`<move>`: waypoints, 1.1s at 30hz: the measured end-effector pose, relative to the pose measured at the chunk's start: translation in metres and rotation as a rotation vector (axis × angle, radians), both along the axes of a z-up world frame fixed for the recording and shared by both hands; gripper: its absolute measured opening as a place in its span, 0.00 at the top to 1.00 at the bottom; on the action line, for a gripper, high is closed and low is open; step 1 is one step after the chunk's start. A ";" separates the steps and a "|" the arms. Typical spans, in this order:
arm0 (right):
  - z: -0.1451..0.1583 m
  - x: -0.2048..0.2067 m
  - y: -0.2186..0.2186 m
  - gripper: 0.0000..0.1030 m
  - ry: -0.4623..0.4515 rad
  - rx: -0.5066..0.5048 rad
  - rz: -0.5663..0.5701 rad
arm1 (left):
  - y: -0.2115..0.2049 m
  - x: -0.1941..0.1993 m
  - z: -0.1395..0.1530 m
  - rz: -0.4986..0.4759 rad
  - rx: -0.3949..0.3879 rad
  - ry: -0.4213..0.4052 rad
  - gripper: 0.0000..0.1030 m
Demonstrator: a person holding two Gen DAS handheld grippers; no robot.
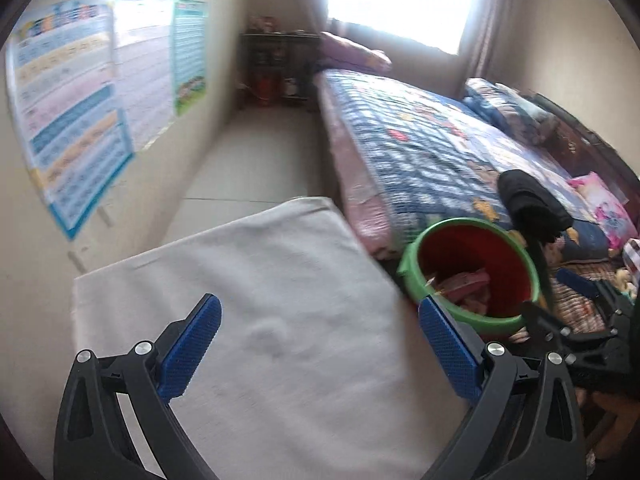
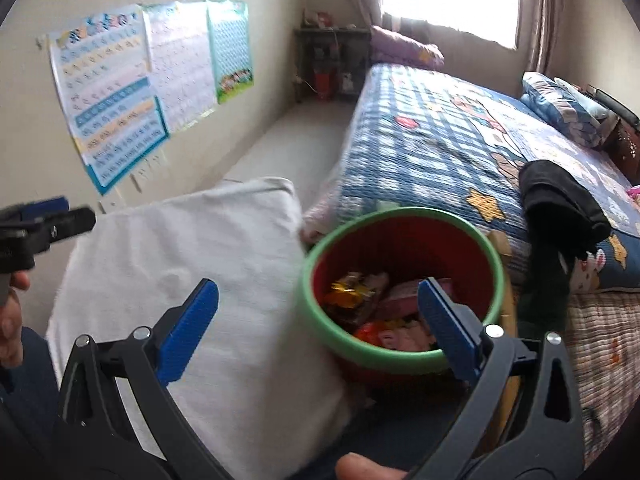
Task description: Collect trash
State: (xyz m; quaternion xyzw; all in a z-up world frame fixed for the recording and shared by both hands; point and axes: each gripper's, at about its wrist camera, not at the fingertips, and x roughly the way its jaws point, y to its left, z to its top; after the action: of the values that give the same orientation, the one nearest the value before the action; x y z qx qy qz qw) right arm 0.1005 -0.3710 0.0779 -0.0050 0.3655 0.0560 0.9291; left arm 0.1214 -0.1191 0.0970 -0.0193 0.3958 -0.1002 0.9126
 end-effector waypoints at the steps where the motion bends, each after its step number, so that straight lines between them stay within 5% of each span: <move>1: 0.000 -0.003 0.006 0.05 -0.007 0.008 0.003 | 0.006 -0.004 0.000 0.012 0.008 -0.003 0.08; 8: -0.005 -0.018 0.042 0.05 -0.030 0.032 0.024 | 0.052 -0.054 -0.004 0.122 0.069 -0.057 0.08; 17: -0.003 -0.038 0.059 0.05 -0.088 0.031 -0.003 | 0.085 -0.087 -0.014 0.212 -0.015 -0.073 0.08; 33: -0.011 -0.051 0.080 0.05 -0.076 0.014 0.014 | 0.077 -0.095 -0.023 0.189 0.042 -0.093 0.08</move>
State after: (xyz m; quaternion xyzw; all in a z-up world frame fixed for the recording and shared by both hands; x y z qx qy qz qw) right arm 0.0500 -0.2914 0.0674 -0.0031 0.3293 0.0651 0.9420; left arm 0.0260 -0.0421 0.0739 -0.0325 0.3514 -0.0063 0.9356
